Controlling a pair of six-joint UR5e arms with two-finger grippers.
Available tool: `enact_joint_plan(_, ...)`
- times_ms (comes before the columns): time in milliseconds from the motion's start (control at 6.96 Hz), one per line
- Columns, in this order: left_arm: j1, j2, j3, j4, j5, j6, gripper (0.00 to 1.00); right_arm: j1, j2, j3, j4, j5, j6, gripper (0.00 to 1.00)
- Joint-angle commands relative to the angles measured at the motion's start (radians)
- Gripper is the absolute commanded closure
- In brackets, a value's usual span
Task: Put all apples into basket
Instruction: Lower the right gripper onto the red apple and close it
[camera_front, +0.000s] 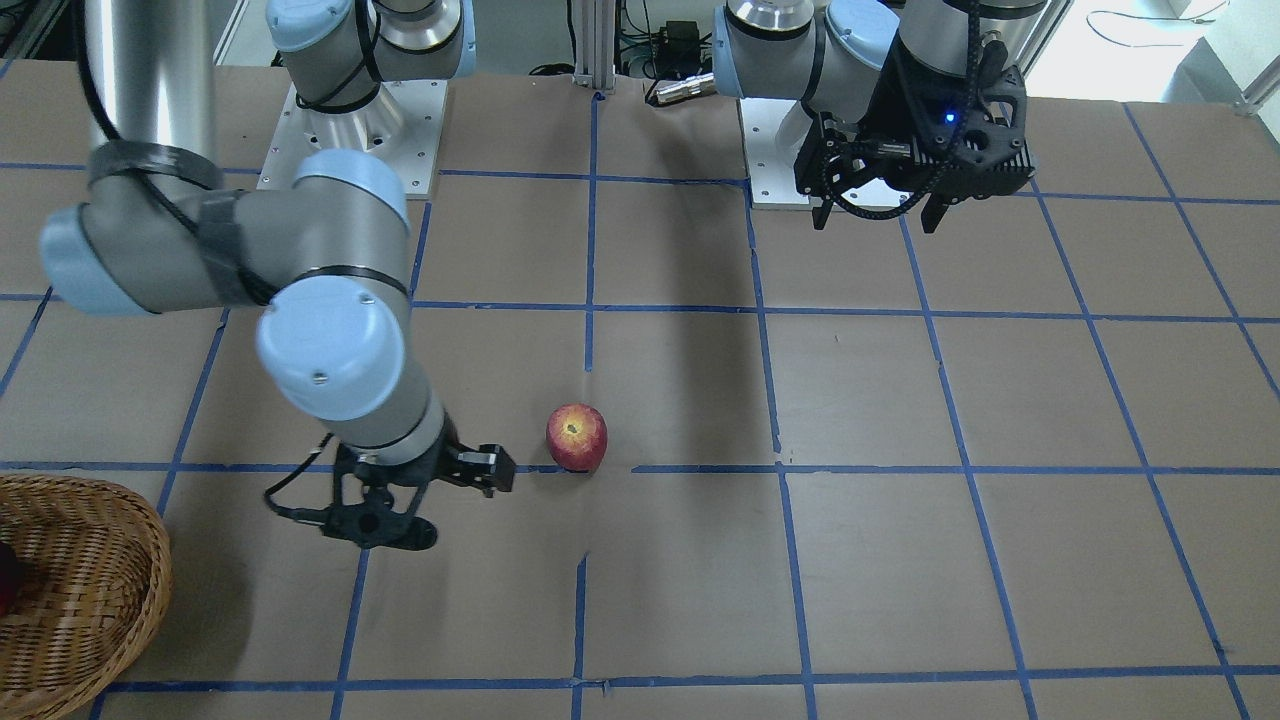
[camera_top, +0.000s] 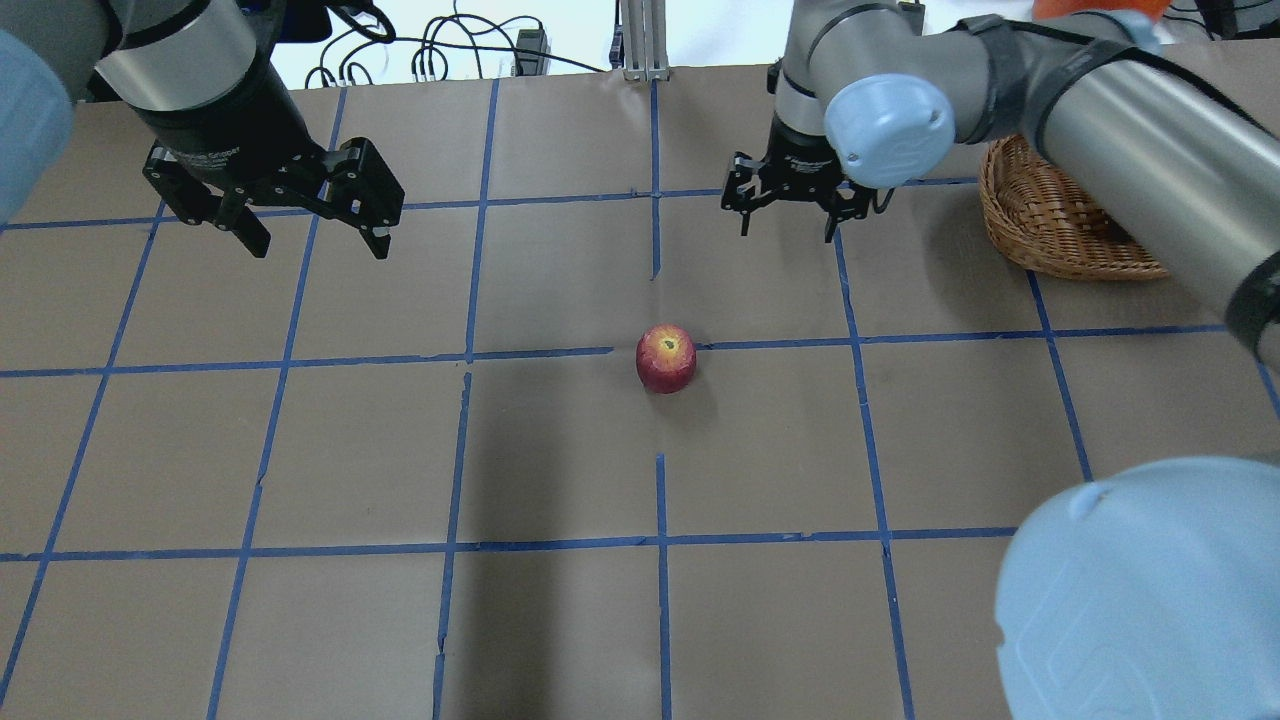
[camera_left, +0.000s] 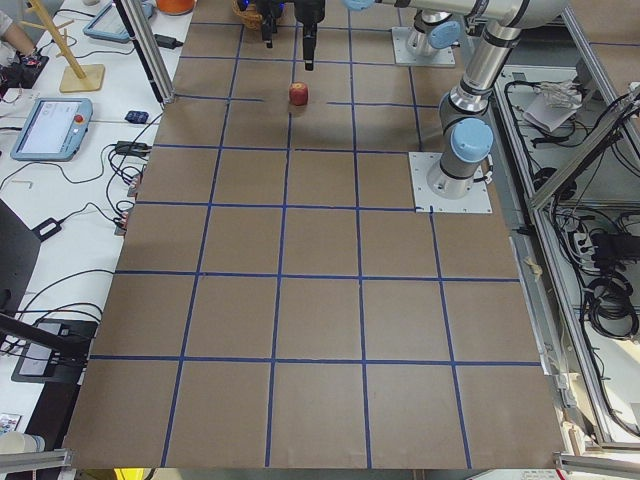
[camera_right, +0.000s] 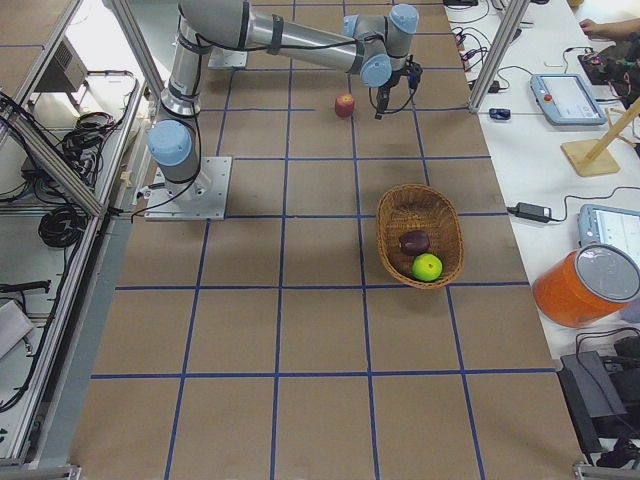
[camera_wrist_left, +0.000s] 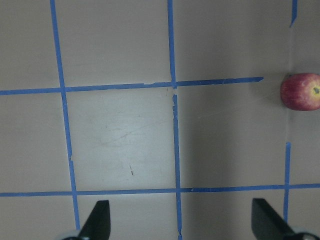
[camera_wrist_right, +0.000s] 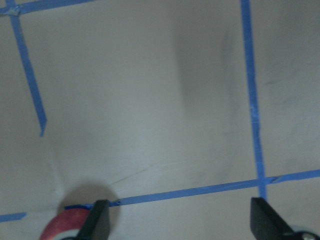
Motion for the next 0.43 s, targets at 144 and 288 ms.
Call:
enact_joint_plan(144,0.000,0.008,-0.019,0.031,-0.015,0.009,0.00,0.103,0.054,0.011,-0.032,0.106,0.108,0.00)
enact_joint_plan(288,-0.001,0.008,-0.024,0.083,-0.015,0.009,0.00,0.111,0.071,0.011,-0.025,0.106,0.108,0.00)
